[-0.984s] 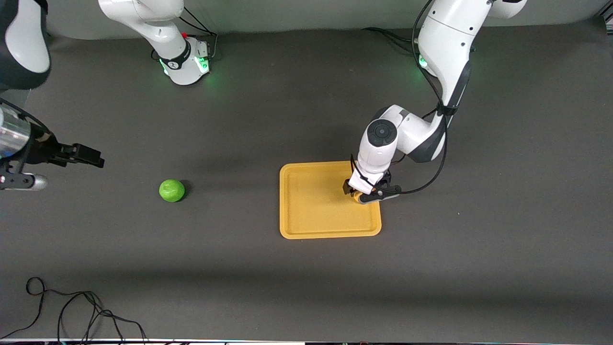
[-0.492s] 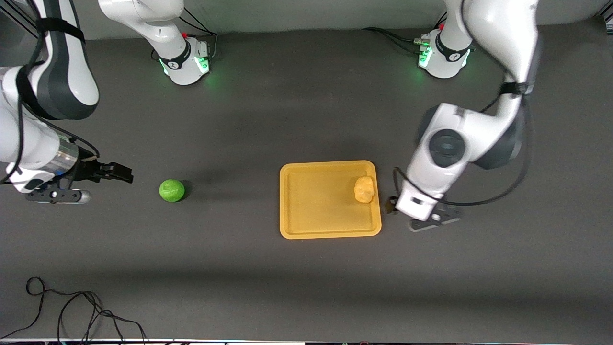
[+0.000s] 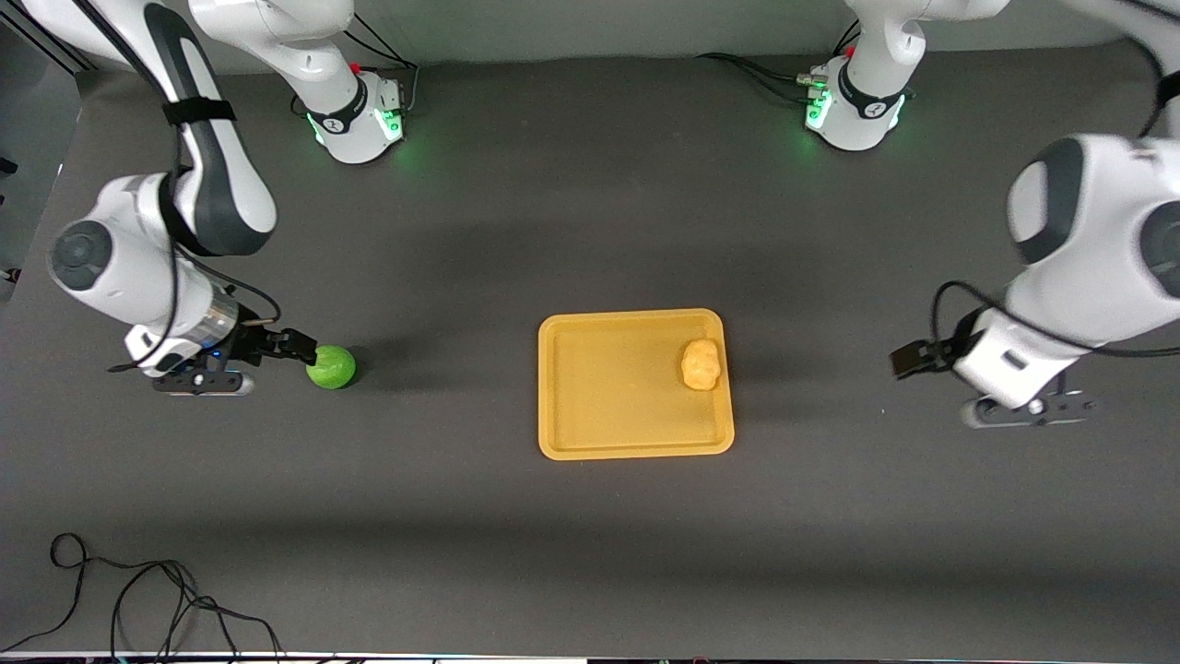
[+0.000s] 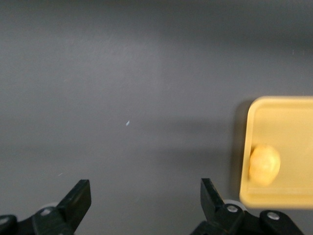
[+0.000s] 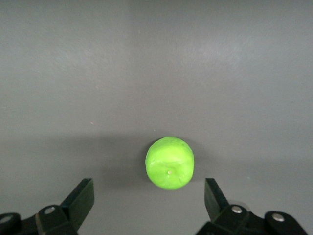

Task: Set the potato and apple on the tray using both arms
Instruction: 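Withdraw the left gripper while the right gripper reaches the green apple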

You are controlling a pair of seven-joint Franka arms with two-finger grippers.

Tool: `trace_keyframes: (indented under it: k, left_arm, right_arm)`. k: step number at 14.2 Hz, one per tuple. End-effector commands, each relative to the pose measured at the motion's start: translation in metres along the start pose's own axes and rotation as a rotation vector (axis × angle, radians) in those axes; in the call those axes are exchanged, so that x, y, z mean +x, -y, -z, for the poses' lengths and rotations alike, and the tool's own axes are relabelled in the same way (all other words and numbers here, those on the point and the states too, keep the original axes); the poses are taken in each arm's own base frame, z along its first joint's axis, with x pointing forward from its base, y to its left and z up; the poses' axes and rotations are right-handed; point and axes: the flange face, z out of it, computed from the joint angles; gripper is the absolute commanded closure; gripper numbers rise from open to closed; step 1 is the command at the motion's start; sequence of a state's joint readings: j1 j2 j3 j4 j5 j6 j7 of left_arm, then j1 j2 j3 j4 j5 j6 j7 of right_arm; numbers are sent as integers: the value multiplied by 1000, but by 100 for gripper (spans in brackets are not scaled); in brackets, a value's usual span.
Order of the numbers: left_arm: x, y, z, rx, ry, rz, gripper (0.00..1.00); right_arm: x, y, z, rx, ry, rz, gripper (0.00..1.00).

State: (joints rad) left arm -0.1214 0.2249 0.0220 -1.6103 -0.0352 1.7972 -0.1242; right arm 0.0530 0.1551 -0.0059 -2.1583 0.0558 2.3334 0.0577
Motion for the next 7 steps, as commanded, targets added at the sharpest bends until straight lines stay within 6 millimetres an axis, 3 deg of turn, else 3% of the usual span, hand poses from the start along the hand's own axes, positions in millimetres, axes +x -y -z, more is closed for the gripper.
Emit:
trace_keyframes:
  k: [1,4,7]
  left_arm:
    - [-25,42,45,-34,-11,-20,0]
    - [-42,46,67,-34,-19,-15,0]
    - [-50,47,82,-30,-40,-4,0]
  right_arm:
    - [-16,3,-45,2,15,7,0]
    - [-21,2,-79,-7,72,8,0]
    - [-22,0,-88,-30,86,40,0]
